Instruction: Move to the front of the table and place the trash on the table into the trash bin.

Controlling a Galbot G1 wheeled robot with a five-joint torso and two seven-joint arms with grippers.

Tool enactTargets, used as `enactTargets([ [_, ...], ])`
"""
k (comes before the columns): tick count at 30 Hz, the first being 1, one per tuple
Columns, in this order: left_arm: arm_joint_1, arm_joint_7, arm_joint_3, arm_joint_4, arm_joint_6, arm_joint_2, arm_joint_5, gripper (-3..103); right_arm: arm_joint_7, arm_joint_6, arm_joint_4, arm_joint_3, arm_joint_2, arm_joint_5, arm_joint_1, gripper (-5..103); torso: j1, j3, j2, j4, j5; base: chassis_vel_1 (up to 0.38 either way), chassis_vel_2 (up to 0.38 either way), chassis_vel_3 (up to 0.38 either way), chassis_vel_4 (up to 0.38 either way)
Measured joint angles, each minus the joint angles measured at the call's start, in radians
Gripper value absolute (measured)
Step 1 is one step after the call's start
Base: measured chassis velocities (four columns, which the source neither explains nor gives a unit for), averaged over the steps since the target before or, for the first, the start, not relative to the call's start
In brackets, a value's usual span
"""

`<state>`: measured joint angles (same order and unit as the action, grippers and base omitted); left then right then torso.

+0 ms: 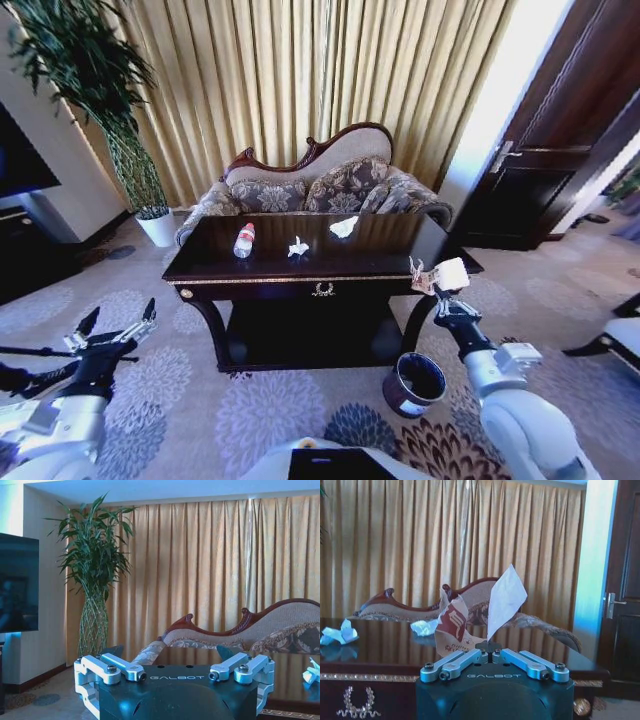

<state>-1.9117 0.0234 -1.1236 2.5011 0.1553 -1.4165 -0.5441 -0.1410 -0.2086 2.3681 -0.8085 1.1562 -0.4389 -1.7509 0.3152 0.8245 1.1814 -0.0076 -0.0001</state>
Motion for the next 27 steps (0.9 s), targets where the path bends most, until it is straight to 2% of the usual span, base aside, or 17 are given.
enactTargets([
  [4, 0.000, 0.000, 0.001, 0.000, -0.004, -0.005, -0.001, 100, 0.017, 0.000, -0.080, 0.005, 0.014, 0.003, -0.001, 0, 0.000, 0.000, 0.000, 0.0004, 0.0000, 0.000, 0.000, 0.000, 0.000],
  [9, -0.005, 0.001, 0.000, 0.000, -0.012, -0.007, -0.001, 100, 0.026, 0.023, -0.263, 0.029, 0.041, 0.021, 0.004, 0, 0.001, 0.001, -0.001, 0.0001, 0.0003, 0.000, 0.000, 0.000, 0.000],
  [17, -0.005, 0.002, 0.001, -0.001, -0.014, -0.008, -0.001, 100, 0.025, 0.026, -0.393, 0.044, 0.049, 0.007, 0.048, 0, 0.001, 0.000, 0.000, 0.0002, 0.0001, 0.000, 0.000, 0.000, 0.000],
  [18, -0.005, 0.002, 0.003, -0.001, -0.014, -0.009, -0.001, 100, 0.025, 0.026, -0.455, 0.049, 0.050, 0.010, 0.072, 0, 0.000, 0.000, 0.000, 0.0002, -0.0001, 0.000, 0.000, 0.000, 0.000],
  [20, -0.004, 0.002, 0.003, -0.001, -0.016, -0.009, -0.001, 100, 0.024, 0.038, -0.573, 0.063, 0.050, 0.037, 0.120, 0, 0.000, 0.000, 0.000, 0.0001, 0.0000, 0.000, 0.000, 0.000, 0.000],
  [21, -0.004, 0.002, 0.003, -0.001, -0.016, -0.009, -0.001, 100, 0.024, 0.038, -0.573, 0.063, 0.050, 0.037, 0.120, 0, 0.000, 0.000, 0.000, 0.0001, 0.0000, 0.000, 0.000, 0.000, 0.000],
  [25, -0.011, 0.003, 0.002, -0.001, -0.030, -0.014, -0.002, 100, 0.024, 0.114, -0.742, 0.082, 0.060, 0.131, 0.195, 0, 0.001, 0.000, 0.000, 0.0002, 0.0003, 0.000, 0.000, 0.000, 0.000],
  [27, -0.013, 0.005, 0.002, -0.001, -0.033, -0.015, -0.002, 100, 0.027, 0.126, -0.779, 0.085, 0.063, 0.150, 0.213, 0, 0.001, 0.000, 0.000, 0.0003, 0.0002, 0.000, 0.000, 0.000, 0.000],
])
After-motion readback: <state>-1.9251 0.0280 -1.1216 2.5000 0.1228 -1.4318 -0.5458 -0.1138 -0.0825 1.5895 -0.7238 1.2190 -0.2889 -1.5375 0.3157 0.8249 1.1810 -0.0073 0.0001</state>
